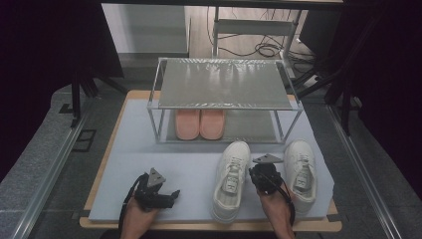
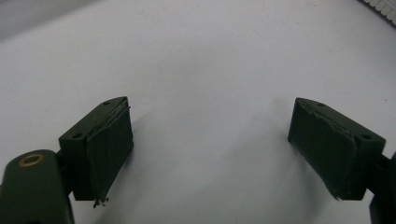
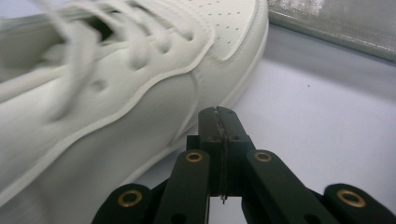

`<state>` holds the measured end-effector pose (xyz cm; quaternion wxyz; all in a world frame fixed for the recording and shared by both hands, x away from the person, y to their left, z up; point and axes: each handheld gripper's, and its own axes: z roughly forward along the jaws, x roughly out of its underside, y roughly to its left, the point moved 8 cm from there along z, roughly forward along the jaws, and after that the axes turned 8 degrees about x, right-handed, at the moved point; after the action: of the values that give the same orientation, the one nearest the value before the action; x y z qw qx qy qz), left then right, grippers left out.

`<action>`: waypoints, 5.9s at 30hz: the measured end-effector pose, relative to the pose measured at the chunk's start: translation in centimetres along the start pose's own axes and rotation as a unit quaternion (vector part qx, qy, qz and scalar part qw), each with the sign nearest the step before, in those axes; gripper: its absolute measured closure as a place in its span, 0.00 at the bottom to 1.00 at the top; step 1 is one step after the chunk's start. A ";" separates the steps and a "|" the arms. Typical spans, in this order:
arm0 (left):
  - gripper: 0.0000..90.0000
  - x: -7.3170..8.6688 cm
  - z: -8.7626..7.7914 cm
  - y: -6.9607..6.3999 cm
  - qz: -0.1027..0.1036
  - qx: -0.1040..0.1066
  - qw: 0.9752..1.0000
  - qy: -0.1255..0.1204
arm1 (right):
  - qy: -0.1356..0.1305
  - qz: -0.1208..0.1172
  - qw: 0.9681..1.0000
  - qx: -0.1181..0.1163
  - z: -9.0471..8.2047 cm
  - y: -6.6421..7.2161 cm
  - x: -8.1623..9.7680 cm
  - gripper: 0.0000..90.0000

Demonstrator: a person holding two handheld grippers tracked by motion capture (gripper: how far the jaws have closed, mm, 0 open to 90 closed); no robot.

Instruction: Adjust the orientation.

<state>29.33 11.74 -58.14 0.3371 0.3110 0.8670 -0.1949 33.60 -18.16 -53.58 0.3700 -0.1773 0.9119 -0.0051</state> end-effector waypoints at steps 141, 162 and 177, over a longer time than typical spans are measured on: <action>0.16 0.0 0.0 -0.1 -0.002 -0.004 1.000 -0.003 | 0.183 -0.087 0.929 -0.310 -3.1 7.3 -2.8 0.91; 0.16 0.0 0.0 -0.1 -0.001 -0.005 1.000 -0.003 | 0.144 -0.043 0.919 -0.363 -6.2 4.3 -4.9 0.91; 0.16 0.0 0.0 0.0 0.000 -0.006 1.000 -0.002 | 0.107 -0.008 0.915 -0.388 -8.4 2.7 -7.9 0.91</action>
<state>29.25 11.75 -58.14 0.3407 0.3089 0.8673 -0.1904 32.35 -14.03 -42.55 0.1723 -0.3129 0.8748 0.3273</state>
